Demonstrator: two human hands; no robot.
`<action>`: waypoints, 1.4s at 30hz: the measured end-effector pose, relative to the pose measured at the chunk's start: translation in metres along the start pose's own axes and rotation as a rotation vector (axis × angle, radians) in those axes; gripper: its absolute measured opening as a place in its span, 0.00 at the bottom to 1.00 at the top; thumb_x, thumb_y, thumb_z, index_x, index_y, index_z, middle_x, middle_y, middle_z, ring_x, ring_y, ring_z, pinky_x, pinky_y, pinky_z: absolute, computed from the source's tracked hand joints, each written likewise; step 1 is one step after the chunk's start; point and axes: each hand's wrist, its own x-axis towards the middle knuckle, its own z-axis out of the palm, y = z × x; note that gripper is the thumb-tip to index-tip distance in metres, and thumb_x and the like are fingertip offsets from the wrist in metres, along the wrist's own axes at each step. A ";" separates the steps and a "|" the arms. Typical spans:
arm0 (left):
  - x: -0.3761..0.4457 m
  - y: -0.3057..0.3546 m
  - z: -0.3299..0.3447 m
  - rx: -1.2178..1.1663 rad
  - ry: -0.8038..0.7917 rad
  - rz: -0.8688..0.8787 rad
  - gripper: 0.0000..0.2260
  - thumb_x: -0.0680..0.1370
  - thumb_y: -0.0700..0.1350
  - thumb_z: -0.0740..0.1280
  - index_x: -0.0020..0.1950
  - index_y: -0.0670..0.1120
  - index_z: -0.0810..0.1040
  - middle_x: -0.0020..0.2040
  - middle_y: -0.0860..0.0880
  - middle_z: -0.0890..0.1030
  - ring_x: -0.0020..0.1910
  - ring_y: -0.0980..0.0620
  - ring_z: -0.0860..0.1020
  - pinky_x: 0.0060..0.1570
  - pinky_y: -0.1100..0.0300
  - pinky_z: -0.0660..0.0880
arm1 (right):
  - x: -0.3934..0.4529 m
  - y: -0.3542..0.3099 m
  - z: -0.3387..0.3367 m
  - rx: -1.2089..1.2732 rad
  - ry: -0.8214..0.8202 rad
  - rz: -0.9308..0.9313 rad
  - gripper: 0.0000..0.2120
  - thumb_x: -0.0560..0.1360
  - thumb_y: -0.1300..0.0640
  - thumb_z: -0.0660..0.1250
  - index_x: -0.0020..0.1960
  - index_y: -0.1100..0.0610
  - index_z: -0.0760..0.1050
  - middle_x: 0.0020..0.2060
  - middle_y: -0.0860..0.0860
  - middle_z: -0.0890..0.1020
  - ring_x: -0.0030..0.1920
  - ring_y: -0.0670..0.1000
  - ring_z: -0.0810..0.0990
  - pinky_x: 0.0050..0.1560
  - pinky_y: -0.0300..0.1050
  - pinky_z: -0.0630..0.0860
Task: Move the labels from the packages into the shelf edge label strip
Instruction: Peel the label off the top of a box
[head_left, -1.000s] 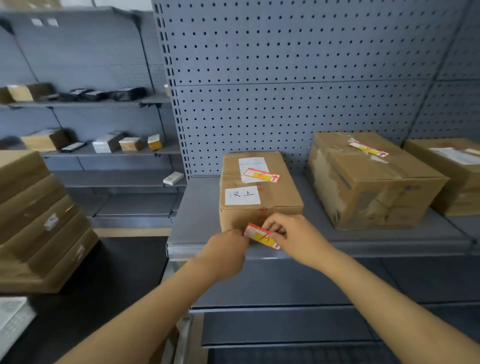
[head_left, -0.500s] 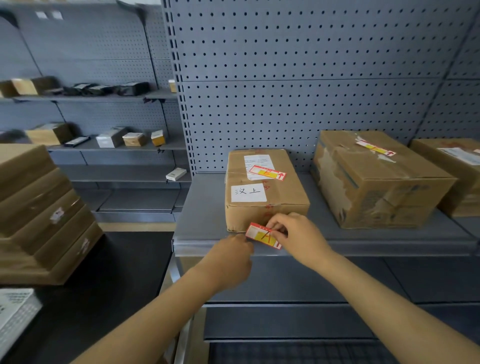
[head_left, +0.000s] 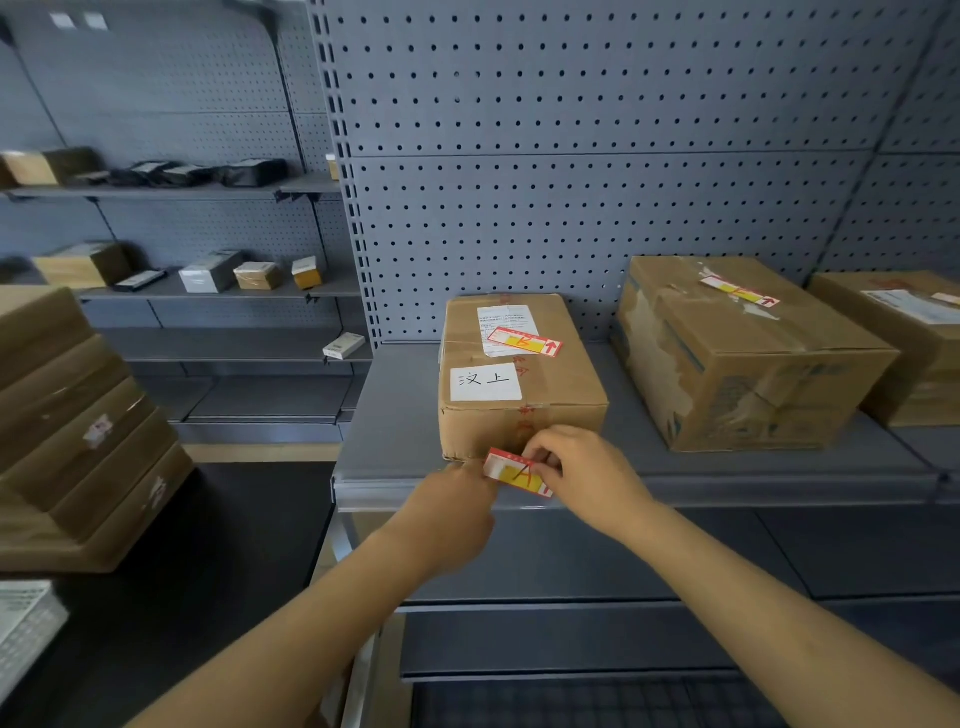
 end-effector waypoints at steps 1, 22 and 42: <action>0.000 0.000 -0.001 0.011 0.003 0.003 0.11 0.78 0.44 0.62 0.59 0.44 0.75 0.59 0.45 0.77 0.54 0.46 0.77 0.54 0.52 0.77 | -0.001 0.000 -0.001 -0.032 0.001 -0.007 0.07 0.75 0.57 0.67 0.52 0.51 0.78 0.48 0.45 0.80 0.47 0.46 0.77 0.42 0.44 0.76; 0.023 -0.030 -0.098 0.119 0.178 -0.020 0.13 0.77 0.49 0.62 0.61 0.52 0.74 0.56 0.51 0.80 0.52 0.48 0.79 0.49 0.55 0.75 | 0.017 -0.038 -0.067 -0.192 0.055 -0.088 0.07 0.76 0.51 0.65 0.51 0.49 0.80 0.48 0.46 0.83 0.46 0.48 0.79 0.47 0.49 0.79; 0.149 -0.048 -0.119 0.114 0.213 -0.099 0.13 0.77 0.50 0.63 0.61 0.52 0.74 0.58 0.50 0.78 0.52 0.47 0.79 0.49 0.55 0.75 | 0.143 0.008 -0.083 -0.188 -0.196 0.068 0.17 0.73 0.47 0.69 0.53 0.60 0.78 0.52 0.55 0.77 0.49 0.57 0.79 0.51 0.56 0.78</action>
